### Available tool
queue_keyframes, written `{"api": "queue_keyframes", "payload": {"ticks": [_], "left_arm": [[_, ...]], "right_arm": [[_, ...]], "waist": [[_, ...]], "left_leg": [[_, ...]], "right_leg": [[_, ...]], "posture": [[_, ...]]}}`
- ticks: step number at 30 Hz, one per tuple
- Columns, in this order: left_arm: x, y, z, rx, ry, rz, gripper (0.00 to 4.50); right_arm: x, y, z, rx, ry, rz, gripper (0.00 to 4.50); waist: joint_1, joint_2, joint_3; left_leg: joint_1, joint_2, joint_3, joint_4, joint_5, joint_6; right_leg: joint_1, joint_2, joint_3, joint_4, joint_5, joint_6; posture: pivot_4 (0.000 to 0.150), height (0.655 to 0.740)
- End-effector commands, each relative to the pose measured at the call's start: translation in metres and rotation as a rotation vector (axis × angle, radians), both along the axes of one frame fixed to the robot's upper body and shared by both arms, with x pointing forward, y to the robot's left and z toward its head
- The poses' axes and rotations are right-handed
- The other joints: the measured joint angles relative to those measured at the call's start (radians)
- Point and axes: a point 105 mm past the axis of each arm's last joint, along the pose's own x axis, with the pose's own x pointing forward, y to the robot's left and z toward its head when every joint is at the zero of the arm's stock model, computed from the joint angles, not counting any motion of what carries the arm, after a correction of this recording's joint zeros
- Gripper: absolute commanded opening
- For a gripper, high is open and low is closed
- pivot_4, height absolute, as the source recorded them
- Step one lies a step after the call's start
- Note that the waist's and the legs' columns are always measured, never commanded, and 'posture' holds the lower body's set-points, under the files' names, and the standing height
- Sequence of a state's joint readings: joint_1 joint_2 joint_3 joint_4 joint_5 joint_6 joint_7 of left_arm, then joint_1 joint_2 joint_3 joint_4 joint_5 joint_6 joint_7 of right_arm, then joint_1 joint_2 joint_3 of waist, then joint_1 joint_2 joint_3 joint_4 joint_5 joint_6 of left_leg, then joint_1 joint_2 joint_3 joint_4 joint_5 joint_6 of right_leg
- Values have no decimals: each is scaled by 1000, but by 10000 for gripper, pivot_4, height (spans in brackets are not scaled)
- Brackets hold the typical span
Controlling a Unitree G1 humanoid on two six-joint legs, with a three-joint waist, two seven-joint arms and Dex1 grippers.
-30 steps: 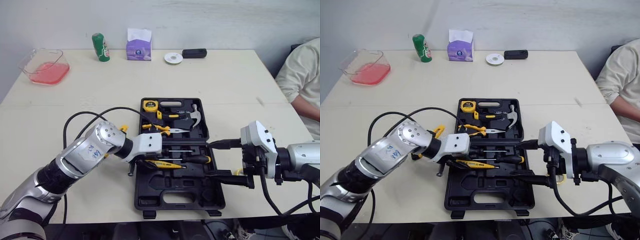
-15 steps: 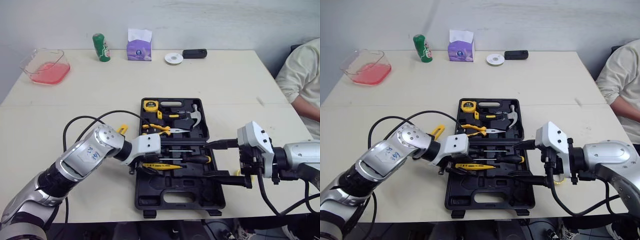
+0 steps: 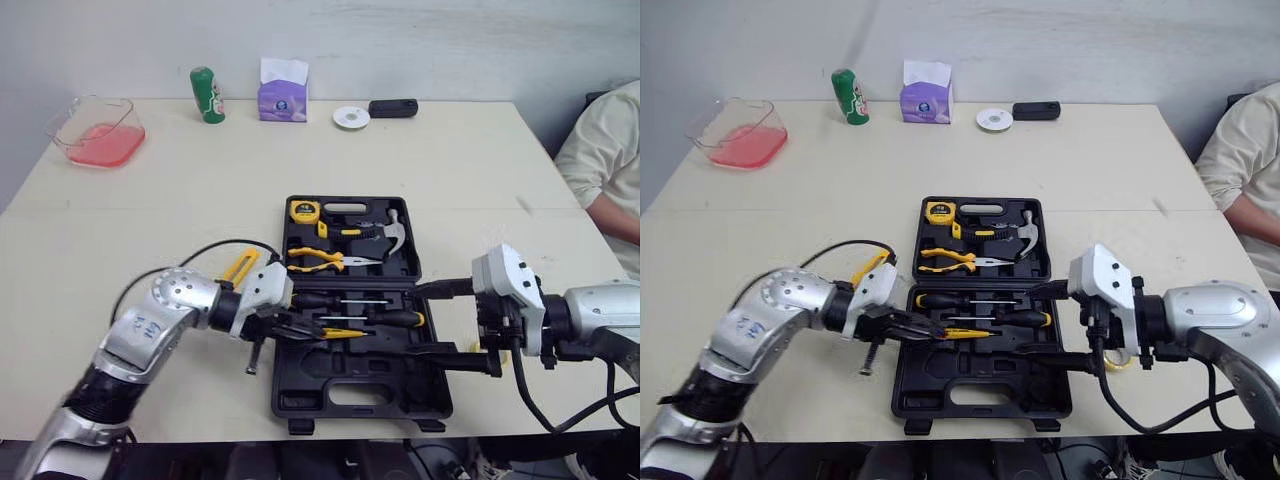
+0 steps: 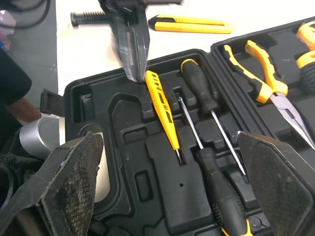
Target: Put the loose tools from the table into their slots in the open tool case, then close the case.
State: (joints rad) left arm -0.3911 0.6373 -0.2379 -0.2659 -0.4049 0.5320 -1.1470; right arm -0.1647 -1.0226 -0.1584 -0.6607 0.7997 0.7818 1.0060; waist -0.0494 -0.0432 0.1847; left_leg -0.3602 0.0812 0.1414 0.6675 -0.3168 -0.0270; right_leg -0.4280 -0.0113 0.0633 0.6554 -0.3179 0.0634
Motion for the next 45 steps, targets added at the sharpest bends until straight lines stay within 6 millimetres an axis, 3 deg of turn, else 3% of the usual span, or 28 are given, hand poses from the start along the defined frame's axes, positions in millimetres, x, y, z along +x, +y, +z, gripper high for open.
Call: {"api": "queue_keyframes", "payload": {"ticks": [1,11,22,30,31,33,35,38,42,45], "left_arm": [[6,-1,-3,3,-53,20,384],[8,-7,-20,39,-40,30,384],[5,10,-53,337,27,103,384],[7,7,-44,341,46,129,384],[7,6,-39,311,47,127,384],[2,-2,-11,121,11,45,384],[-10,7,7,15,66,9,384],[-17,32,26,-71,113,89,8849],[-11,88,39,-169,136,388,26206],[-16,128,38,-166,135,562,40436]], "right_arm": [[-3,4,5,8,-43,25,45000],[-3,5,4,9,-41,25,45000],[-6,5,2,8,-28,25,45000],[-5,4,2,6,-30,16,45000],[-5,3,1,6,-31,13,45000],[-1,-1,0,1,-42,-22,45000],[7,-13,-2,-20,-79,-108,45000],[7,-35,6,26,-74,-221,45000],[8,-93,6,-13,-77,-461,45000],[2,-129,1,-40,-64,-587,45000]], "waist": [[-2,0,0],[-4,0,0],[-5,2,-2],[-5,1,-3],[-5,1,-3],[-6,1,-3],[-7,1,-3],[-5,1,-3],[-5,1,-2],[-6,0,-2]], "left_leg": [[0,0,0,0,0,0],[1,1,0,-1,0,0],[4,1,0,-2,-2,2],[6,1,0,-2,-2,3],[6,1,0,-2,-2,3],[6,1,0,-2,-2,3],[5,1,0,-2,-2,3],[0,2,-1,-2,0,-1],[1,2,-1,-2,0,-2],[2,1,-1,-2,0,-1]], "right_leg": [[0,0,0,0,0,0],[0,0,0,0,0,0],[2,1,1,0,0,0],[5,1,0,0,0,0],[5,1,0,0,0,-1],[5,1,0,0,0,-1],[4,1,0,1,-1,-1],[-1,1,-1,1,-1,-1],[0,0,-1,0,-1,-2],[1,0,-1,-1,-1,-1]], "posture": [[1500,7244],[1500,7244],[1500,7244],[1500,7244],[1500,7244],[1500,7244],[1500,7244],[1500,7244],[1500,7244],[1500,7244]]}}
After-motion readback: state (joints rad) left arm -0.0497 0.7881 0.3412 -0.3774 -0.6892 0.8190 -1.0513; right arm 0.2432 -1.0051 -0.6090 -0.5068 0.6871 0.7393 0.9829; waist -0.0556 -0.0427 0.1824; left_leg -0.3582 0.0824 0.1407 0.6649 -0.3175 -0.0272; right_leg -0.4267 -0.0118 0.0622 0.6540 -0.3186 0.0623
